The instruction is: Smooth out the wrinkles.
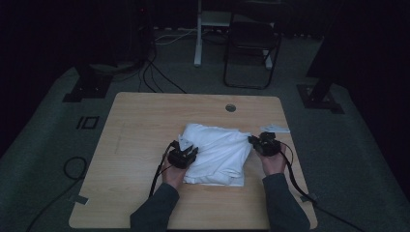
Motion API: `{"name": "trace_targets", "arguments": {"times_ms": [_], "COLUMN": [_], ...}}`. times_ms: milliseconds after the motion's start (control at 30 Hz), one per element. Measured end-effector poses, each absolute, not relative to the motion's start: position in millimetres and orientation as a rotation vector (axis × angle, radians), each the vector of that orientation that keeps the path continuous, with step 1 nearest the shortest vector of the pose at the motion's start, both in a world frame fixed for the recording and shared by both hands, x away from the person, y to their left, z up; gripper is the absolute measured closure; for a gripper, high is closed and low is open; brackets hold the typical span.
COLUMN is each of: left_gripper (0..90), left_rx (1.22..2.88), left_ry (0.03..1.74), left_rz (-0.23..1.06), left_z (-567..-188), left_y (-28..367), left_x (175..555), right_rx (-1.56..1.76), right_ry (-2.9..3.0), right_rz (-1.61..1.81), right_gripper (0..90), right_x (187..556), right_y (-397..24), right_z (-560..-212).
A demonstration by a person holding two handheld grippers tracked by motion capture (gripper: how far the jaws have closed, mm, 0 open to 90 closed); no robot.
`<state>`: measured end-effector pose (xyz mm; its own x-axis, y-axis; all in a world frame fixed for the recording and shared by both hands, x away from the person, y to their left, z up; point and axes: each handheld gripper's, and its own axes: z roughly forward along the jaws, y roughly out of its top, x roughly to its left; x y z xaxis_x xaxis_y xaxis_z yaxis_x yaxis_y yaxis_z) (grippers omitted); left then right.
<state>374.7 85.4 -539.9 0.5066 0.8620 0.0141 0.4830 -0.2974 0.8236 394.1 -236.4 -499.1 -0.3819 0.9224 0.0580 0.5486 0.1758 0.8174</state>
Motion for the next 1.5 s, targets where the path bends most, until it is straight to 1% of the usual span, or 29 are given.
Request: {"name": "trace_targets", "arguments": {"times_ms": [33,100,233,267,333,433,467,533,567,633,667,700,733,833,933,1067,1100,1133,1200,1300,1400,1500], "left_gripper": [71.4,71.4,71.4,71.4,71.4,71.4,71.4,71.4,71.4,71.4,71.4,71.4,71.3,71.3,71.2,70.7,70.5,69.9,67.1,59.8,56.2,54.1], "left_rx": [1.946,1.937,1.943,1.943,1.938,1.934,1.934,1.933,1.934,1.929,1.929,1.928,1.928,1.931,1.933,1.926,1.927,1.919,1.903,1.876,1.858,1.821], "left_ry": [1.107,1.115,1.115,1.115,1.117,1.115,1.115,1.114,1.114,1.115,1.115,1.115,1.114,1.113,1.112,1.117,1.115,1.123,1.128,1.117,1.089,1.062], "left_rz": [0.595,0.579,0.586,0.586,0.586,0.586,0.586,0.586,0.586,0.587,0.587,0.586,0.585,0.585,0.587,0.585,0.582,0.563,0.521,0.481,0.485,0.511], "left_z": [-540,-540,-540,-540,-540,-540,-540,-540,-540,-541,-541,-541,-541,-540,-540,-539,-539,-538,-534,-525,-514,-504], "left_y": [86,87,86,86,86,87,87,87,87,87,87,87,87,87,87,87,87,88,91,95,100,108], "left_x": [375,376,376,376,375,375,375,375,375,375,375,375,375,375,375,374,374,374,375,372,365,357], "right_rx": [1.38,1.363,1.305,1.305,1.255,1.257,1.257,1.239,1.233,1.22,1.22,1.205,1.15,1.142,1.167,1.191,1.186,1.182,1.205,1.177,1.123,1.077], "right_ry": [1.992,2.005,2.096,2.096,2.175,2.23,2.23,2.297,2.316,2.369,2.369,2.386,2.406,2.383,2.334,2.293,2.266,2.244,2.201,2.166,2.179,2.22], "right_rz": [1.063,1.082,1.197,1.197,1.249,1.275,1.275,1.298,1.303,1.339,1.339,1.344,1.28,1.261,1.326,1.267,1.207,1.204,1.271,1.312,1.329,1.314], "right_gripper": [79.5,69.4,56.9,56.9,52.4,49.0,49.0,47.2,47.8,60.3,60.3,70.0,87.4,88.7,89.2,87.9,83.4,76.4,64.2,51.8,48.2,47.3], "right_x": [391,382,360,360,349,341,341,340,340,342,342,342,339,334,326,313,310,308,307,308,311,315], "right_y": [-237,-238,-231,-231,-218,-207,-207,-200,-198,-193,-193,-190,-186,-192,-213,-233,-236,-240,-246,-240,-224,-204], "right_z": [-499,-499,-505,-505,-514,-526,-526,-537,-539,-544,-544,-544,-544,-537,-526,-519,-517,-515,-511,-506,-505,-508]}}
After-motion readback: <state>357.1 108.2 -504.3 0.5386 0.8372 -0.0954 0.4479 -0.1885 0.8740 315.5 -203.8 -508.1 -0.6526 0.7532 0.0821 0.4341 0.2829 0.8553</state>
